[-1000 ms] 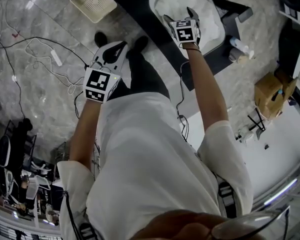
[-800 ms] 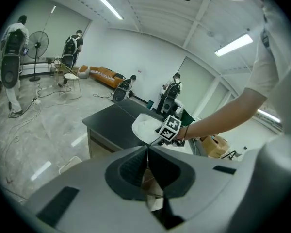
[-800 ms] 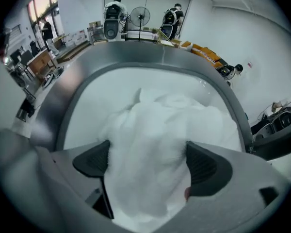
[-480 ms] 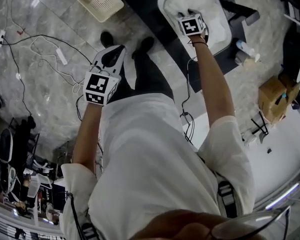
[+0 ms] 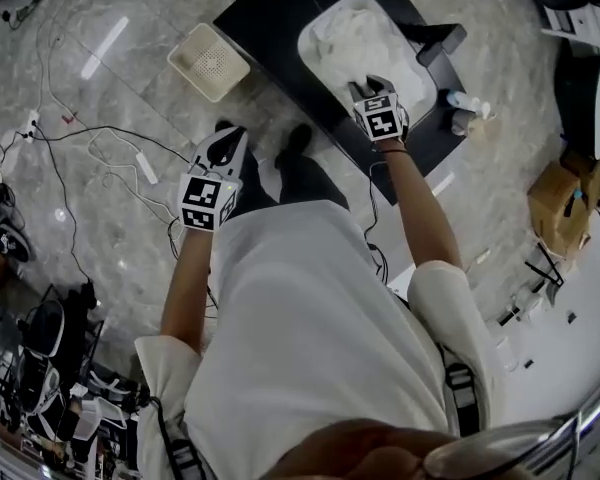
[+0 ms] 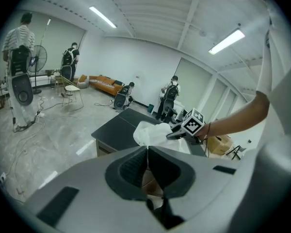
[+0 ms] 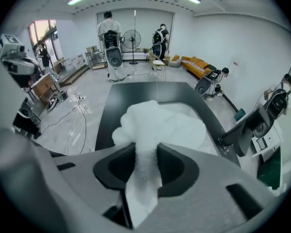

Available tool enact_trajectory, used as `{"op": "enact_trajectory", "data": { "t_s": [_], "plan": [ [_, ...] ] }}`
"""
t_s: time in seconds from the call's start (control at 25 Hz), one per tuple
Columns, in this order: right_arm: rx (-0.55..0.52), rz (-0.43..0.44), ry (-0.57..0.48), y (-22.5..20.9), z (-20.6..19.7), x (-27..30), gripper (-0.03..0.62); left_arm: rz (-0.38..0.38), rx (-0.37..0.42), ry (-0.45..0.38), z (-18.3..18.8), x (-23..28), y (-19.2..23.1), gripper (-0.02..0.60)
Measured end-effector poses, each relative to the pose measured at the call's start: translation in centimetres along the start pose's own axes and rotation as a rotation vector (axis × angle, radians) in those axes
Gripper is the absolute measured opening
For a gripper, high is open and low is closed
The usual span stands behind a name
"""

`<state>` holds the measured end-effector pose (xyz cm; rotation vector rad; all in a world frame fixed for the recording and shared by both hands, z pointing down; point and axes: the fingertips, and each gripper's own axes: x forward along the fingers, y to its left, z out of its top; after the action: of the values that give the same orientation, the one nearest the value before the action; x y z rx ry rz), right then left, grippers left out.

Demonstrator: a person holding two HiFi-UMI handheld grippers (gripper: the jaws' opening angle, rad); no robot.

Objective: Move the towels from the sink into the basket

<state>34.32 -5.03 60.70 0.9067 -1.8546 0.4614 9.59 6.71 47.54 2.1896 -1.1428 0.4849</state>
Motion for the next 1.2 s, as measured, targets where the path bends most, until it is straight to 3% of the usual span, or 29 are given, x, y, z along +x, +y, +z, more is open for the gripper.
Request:
{"op": "enact_trajectory", "data": {
  "t_s": [0.36,0.64,0.92,1.2],
  "plan": [
    [0.196,-0.019,-0.261,-1.2,3.4,-10.5,0.118,0.017,0.03,-0.069,4.1,-4.2,-0.3,0.011],
    [0.288,-0.021,-0.494,-2.1,9.4,-19.4,0.117,0.037,0.058,-0.143,7.6,-8.2,-0.1,0.011],
    [0.316,0.013,-0.681,-0.9,14.4,-27.1,0.117,0.059,0.056,-0.219,10.7,-11.1,-0.2,0.011],
    [0.253,0.097,-0.837,2.6,20.5,-31.9,0.117,0.096,0.064,-0.29,13.0,-13.6,1.3,0.011]
  ]
}}
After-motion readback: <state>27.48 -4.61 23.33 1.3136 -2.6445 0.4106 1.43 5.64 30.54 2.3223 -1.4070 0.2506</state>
